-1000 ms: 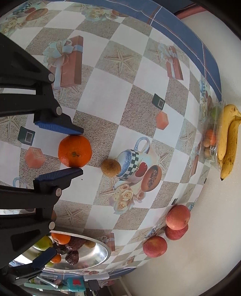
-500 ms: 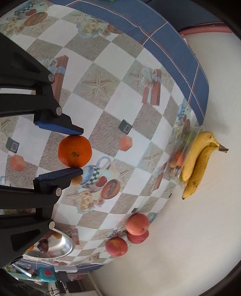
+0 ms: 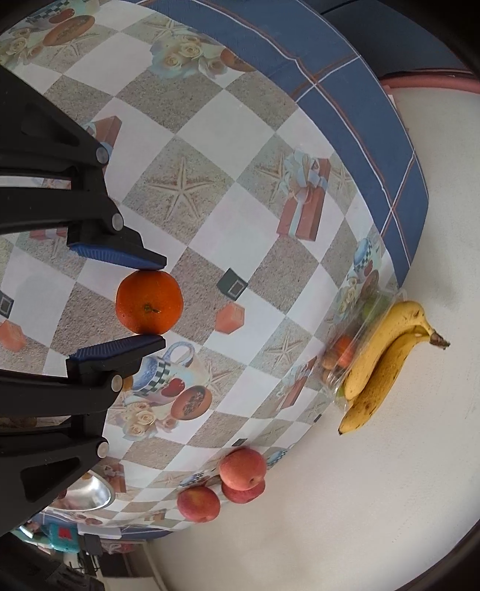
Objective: Organize fruits
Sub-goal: 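Grasp the orange with the left tool while the right tool grasps a small brown fruit, then carry the orange and brown fruit into the plate and open both tools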
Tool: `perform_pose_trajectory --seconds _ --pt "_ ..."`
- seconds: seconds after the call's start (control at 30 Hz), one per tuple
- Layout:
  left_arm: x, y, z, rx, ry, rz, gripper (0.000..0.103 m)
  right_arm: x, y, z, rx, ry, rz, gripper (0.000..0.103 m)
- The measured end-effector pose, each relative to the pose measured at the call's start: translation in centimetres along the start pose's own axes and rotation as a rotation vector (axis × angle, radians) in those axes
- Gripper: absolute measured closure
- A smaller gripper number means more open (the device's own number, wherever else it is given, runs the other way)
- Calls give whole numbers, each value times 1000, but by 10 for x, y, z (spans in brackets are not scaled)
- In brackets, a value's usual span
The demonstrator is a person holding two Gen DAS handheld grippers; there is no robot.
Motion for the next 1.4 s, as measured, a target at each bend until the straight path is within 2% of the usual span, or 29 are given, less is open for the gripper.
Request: perform_pose_trajectory --seconds 0.17,0.5,0.7,1.07,1.4 --pt "-3 9 -10 -8 -30 -19 64 -7 24 -14 -35 -9 -38 56" --pt "-3 10 -9 -7 -19 -13 64 -8 57 -14 -2 -18 -88 80" --pt "-4 8 -7 -6 -14 -10 64 -4 51 -20 -7 -42 -79 81" --pt "1 -14 12 -1 59 30 64 17 -15 -20 86 -125 -17 81" --pt "24 -36 48 16 185 57 64 41 -66 23 119 -5 23 81"
Point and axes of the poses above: each gripper's, at about its wrist camera, not at the fingertips, and y roughly the way its jaws point, z to its right, x to its underside, the point moved 5 cm from there along y, roughly the way its jaws point, and after that the axes turned 7 degrees about -x, right-handed, at the moved point
